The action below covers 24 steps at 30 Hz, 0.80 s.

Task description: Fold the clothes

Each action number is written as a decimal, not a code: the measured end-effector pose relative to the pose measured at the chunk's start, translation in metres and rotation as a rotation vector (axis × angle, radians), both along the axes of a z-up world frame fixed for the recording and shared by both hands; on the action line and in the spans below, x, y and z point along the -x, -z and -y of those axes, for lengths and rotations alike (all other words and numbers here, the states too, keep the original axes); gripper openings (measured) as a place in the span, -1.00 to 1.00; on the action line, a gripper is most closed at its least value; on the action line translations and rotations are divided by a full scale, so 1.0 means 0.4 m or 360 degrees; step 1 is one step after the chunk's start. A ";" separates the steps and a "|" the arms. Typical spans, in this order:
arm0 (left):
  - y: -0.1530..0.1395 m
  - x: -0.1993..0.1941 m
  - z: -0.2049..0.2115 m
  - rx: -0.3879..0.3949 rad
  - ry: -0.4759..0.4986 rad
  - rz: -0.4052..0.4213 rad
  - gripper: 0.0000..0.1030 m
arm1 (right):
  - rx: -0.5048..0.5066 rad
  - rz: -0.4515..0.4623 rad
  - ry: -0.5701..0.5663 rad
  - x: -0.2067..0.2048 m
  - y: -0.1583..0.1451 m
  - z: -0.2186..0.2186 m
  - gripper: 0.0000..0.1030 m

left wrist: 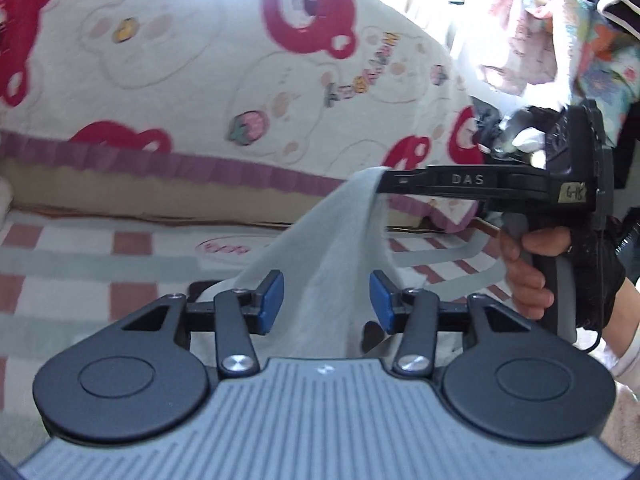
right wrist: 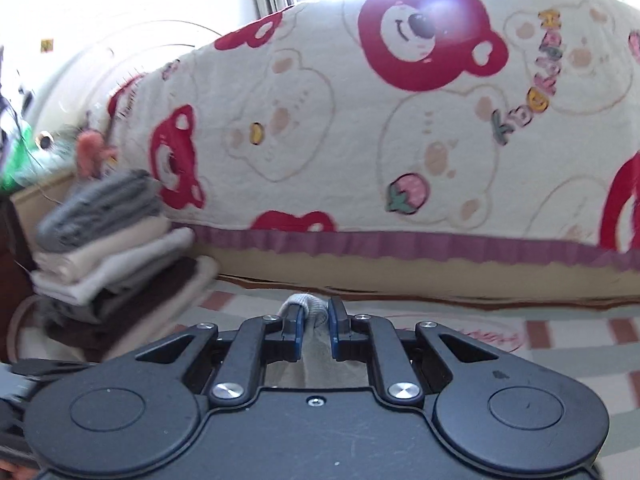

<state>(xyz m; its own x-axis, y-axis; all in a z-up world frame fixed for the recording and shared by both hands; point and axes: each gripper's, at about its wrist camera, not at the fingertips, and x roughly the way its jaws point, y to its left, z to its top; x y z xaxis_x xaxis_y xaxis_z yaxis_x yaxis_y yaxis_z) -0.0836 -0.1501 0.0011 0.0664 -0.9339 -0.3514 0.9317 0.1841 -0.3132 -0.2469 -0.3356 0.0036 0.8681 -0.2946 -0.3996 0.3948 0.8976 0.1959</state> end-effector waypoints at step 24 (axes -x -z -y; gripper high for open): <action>-0.019 -0.068 0.033 -0.0082 -0.0478 0.0226 -0.91 | -0.0482 -0.0212 0.0125 0.191 0.136 0.110 0.07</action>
<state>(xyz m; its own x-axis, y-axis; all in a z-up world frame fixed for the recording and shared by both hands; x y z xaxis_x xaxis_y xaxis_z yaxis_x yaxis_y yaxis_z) -0.0566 -0.1632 0.0086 0.3876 -0.8464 -0.3653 0.8672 0.4692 -0.1670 -0.3231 -0.3795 -0.0510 0.7816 -0.2092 -0.5877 0.5007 0.7723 0.3910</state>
